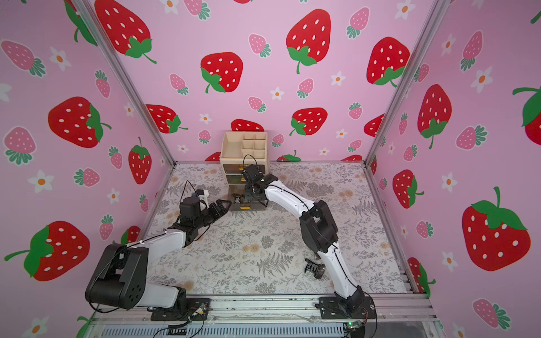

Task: Place the cookies into the drawer by color
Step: Place the cookie in the drawer.

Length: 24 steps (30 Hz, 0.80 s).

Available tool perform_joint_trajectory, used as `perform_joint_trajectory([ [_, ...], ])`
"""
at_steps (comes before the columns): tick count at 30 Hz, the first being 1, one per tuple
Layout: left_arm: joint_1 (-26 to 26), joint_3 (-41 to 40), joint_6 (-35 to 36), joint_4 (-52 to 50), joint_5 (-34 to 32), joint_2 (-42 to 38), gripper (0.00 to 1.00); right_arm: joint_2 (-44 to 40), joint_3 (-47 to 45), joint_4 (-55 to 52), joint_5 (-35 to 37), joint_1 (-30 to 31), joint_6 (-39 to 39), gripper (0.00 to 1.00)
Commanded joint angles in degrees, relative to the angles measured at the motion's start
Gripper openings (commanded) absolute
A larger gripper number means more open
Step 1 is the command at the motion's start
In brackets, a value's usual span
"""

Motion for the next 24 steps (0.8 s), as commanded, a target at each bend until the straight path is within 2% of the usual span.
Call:
perform_joint_trajectory([
  [1, 0.25, 1.75, 1.21, 1.73, 0.08, 0.86, 0.79, 0.87, 1.38, -0.71, 2.18, -0.24, 0.51, 0.34],
  [7, 0.15, 1.58, 0.84, 3.13, 0.12, 2.55, 0.78, 1.47, -2.07, 1.69, 2.05, -1.4, 0.67, 0.34],
  [12, 0.14, 1.66, 0.86, 3.34, 0.07, 2.96, 0.78, 4.64, 1.63, 0.12, 2.72, -1.57, -0.46, 0.34],
  [21, -0.12, 2.28, 1.01, 3.14, 0.34, 4.18, 0.78, 6.21, 2.59, -1.07, 6.39, -1.2, -1.38, 0.34],
  [24, -0.11, 2.54, 1.19, 2.99, 0.43, 4.36, 0.78, 8.03, 6.42, -3.97, 8.32, -1.16, -3.03, 0.35],
])
